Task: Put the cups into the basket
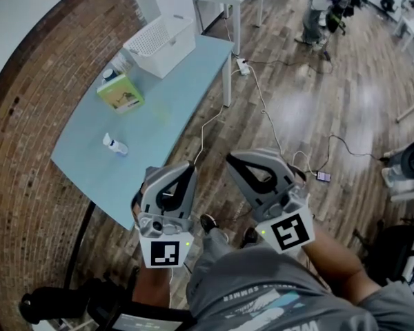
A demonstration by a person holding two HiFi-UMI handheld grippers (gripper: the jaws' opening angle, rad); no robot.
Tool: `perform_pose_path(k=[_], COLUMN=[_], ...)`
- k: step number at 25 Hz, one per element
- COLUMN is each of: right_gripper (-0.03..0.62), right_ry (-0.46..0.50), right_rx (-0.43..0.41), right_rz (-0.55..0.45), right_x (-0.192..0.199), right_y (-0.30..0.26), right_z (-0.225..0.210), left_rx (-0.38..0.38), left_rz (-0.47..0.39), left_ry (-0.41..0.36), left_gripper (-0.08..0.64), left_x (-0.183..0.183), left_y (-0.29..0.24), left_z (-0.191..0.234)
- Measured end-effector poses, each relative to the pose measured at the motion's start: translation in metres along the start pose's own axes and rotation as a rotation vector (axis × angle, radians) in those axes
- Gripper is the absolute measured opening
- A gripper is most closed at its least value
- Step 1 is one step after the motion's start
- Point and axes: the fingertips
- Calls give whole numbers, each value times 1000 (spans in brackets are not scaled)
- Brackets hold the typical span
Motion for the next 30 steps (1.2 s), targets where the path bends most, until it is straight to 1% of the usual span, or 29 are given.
perform_pose_path(k=[5, 10, 15, 19, 23, 30], right_gripper=[11, 11, 10, 11, 10, 10], right_ry=[2, 12, 24, 33, 19, -46], right_rx=[40, 81, 104, 85, 78, 6], right_rz=[19, 42, 63, 76, 78, 39], right_x=[9, 17, 19, 26, 40, 67], right_y=[-40, -80, -108, -120, -127, -143], right_z=[-6, -8, -8, -8, -24, -53], left_rx=[38, 58, 69, 61, 63, 18], left_rz=[-29, -57, -78, -79, -67, -1], left_ry=[-11, -7, 8, 23, 32, 22], left_gripper=[-2, 0, 0, -2, -2, -2], left_x=[26, 58, 81, 93, 103, 117], left_y=[-10, -12, -15, -22, -39, -84], left_z=[29, 63, 86, 95, 95, 100])
Point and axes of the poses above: the fingertips, and each gripper's own axes: y backward along the fingers, z to its left, x out of its underside, and after that the axes turned 3 degrees about z, right-handed
